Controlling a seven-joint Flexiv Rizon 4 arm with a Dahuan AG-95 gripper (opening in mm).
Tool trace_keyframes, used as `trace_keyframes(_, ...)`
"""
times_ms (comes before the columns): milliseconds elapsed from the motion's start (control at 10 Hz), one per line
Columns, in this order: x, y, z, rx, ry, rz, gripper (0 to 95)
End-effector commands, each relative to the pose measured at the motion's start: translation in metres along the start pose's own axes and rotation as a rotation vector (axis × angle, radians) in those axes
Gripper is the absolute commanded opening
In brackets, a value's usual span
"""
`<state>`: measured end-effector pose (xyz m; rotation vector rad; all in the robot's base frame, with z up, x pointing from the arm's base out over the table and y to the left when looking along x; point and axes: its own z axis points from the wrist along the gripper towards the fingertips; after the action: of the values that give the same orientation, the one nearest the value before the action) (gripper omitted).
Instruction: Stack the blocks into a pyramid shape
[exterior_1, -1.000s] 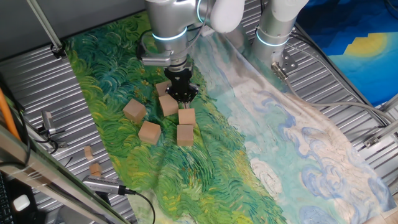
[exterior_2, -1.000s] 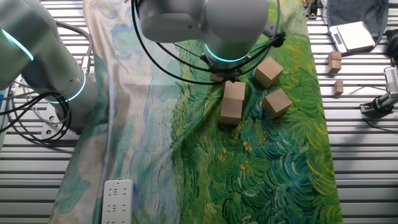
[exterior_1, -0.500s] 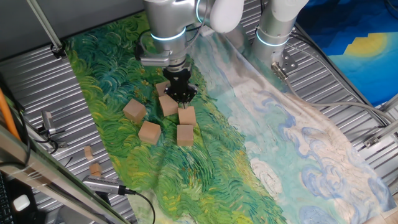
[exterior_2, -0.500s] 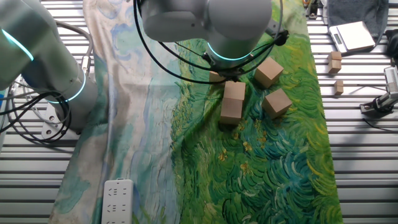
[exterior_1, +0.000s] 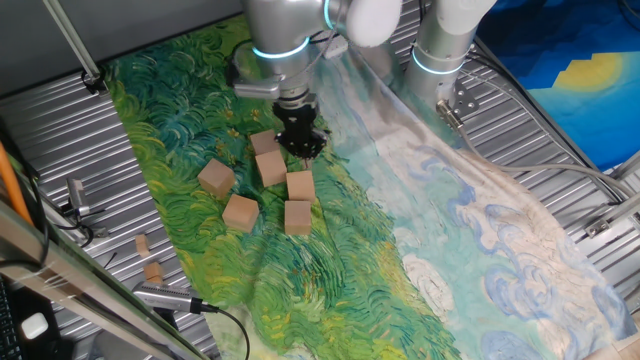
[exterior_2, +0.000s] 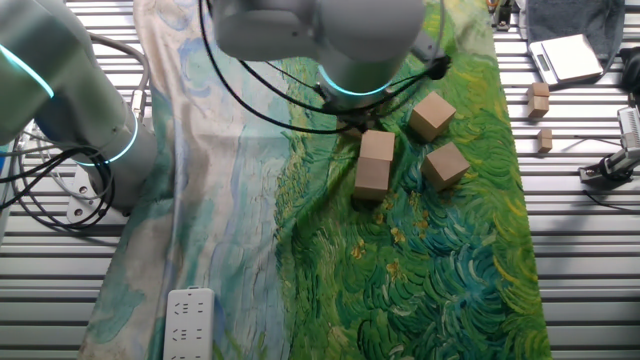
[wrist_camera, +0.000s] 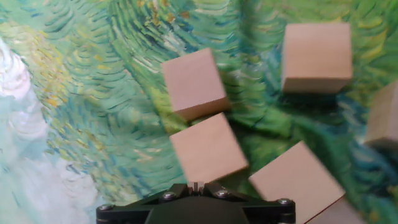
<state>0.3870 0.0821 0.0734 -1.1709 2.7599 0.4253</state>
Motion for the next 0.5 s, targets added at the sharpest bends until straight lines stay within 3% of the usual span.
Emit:
trace_keyframes(100, 0.001, 0.009, 0.009, 0.009, -0.005, 0.024, 0.0)
trace_keyframes(500, 0.004, 0.023, 0.023, 0.045, -0.012, 0.009, 0.0)
